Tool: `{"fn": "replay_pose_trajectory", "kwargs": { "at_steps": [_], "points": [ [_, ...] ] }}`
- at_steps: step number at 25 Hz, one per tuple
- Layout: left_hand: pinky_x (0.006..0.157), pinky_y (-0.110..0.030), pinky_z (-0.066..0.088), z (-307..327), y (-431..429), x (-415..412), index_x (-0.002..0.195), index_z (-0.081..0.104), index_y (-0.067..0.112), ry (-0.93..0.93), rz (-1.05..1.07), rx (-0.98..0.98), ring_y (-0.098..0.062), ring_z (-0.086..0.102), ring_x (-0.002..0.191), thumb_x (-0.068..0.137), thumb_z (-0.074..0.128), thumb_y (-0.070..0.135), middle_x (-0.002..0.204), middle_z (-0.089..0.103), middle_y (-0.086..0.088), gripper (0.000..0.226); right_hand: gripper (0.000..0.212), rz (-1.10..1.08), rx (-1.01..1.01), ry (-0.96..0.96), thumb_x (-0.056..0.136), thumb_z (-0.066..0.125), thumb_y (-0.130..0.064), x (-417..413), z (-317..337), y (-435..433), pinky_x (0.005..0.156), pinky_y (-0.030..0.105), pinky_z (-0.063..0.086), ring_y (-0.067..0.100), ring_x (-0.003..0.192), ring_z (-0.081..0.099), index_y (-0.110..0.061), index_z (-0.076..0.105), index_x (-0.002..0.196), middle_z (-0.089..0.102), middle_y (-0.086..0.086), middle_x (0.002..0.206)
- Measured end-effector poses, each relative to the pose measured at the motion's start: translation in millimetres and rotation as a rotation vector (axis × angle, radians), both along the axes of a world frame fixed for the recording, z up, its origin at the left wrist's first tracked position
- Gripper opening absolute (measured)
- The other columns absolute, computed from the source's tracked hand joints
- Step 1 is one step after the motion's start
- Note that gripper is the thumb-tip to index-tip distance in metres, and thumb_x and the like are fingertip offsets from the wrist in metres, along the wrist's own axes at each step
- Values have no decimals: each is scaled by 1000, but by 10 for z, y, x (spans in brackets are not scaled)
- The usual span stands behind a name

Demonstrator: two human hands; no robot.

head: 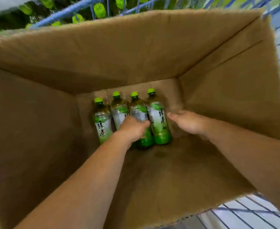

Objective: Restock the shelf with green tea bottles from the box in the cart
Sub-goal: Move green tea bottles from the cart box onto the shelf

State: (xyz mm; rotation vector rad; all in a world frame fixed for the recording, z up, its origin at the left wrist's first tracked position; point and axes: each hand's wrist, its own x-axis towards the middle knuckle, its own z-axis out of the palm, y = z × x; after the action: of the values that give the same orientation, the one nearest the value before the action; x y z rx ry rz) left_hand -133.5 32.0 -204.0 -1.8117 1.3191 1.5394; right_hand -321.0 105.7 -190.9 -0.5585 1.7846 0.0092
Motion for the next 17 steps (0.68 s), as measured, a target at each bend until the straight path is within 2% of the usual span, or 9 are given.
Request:
{"fn": "replay_pose_trajectory", "kwargs": {
  "at_steps": [1, 3, 4, 5, 7, 9, 11, 13, 17],
  "points": [
    [43, -25, 36, -89, 2, -43, 75, 41, 22, -22, 18, -11, -5, 46, 47, 94, 65, 32, 64, 41, 5, 33, 62, 10, 3, -5, 102, 38, -56, -29, -163, -39, 96, 27, 31, 26, 138, 41, -18, 43, 150, 40, 7, 156],
    [46, -26, 33, -246, 0, -104, 86, 54, 16, -46, 18, -47, -14, 46, 48, 92, 66, 34, 66, 52, -4, 22, 55, 8, -1, -27, 102, 43, -51, 2, -415, -88, 93, 27, 35, 27, 130, 49, -17, 48, 145, 46, 9, 151],
    [47, -26, 32, -329, 12, -138, 97, 61, 11, -50, 27, -54, -17, 47, 50, 92, 67, 35, 76, 62, -12, 25, 48, 8, -4, -26, 101, 48, -48, 26, -528, -80, 90, 29, 39, 26, 121, 55, -16, 56, 136, 54, 10, 144],
    [47, -27, 32, -403, 22, -170, 114, 63, 2, -55, 12, -65, -19, 49, 54, 91, 68, 36, 93, 69, -19, 42, 38, 12, -14, -20, 100, 53, -44, 60, -635, -76, 85, 30, 44, 25, 108, 61, -15, 62, 122, 62, 11, 133],
    [53, -28, 39, -480, 52, -199, 128, 56, -4, -55, -35, -96, -26, 62, 71, 88, 70, 36, 114, 68, -23, 59, 25, -8, -41, -3, 93, 65, -37, 128, -803, -52, 77, 30, 49, 23, 93, 65, -17, 66, 109, 70, 9, 116],
    [74, -31, 50, -574, 77, -226, 130, 53, 0, -27, -27, -96, -31, 65, 100, 84, 75, 34, 120, 66, -17, 61, 35, -66, -61, 16, 84, 77, -29, 173, -913, -35, 86, 30, 52, 22, 97, 66, -19, 67, 115, 70, 5, 113],
    [88, -31, 48, -634, 113, -273, 133, 47, 4, -7, -31, -102, -31, 61, 114, 80, 80, 33, 127, 62, -12, 69, 45, -175, -61, 31, 75, 84, -20, 160, -1000, -11, 92, 35, 54, 23, 100, 68, -16, 70, 117, 71, 5, 114],
    [85, -28, 42, -664, 167, -360, 135, 39, 5, -22, -73, -118, -32, 56, 121, 77, 83, 36, 131, 56, -12, 79, 44, -257, -42, 36, 68, 89, -19, 91, -1033, 37, 84, 31, 55, 20, 93, 70, -18, 73, 109, 74, 3, 105],
    [92, -33, 45, -743, 244, -523, 132, 33, 9, -11, -85, -126, -33, 54, 125, 70, 89, 32, 134, 52, -13, 87, 40, -333, -5, 23, 62, 91, -17, -53, -1018, 72, 67, 26, 54, 17, 81, 71, -17, 75, 99, 76, 1, 93]
  ]
}}
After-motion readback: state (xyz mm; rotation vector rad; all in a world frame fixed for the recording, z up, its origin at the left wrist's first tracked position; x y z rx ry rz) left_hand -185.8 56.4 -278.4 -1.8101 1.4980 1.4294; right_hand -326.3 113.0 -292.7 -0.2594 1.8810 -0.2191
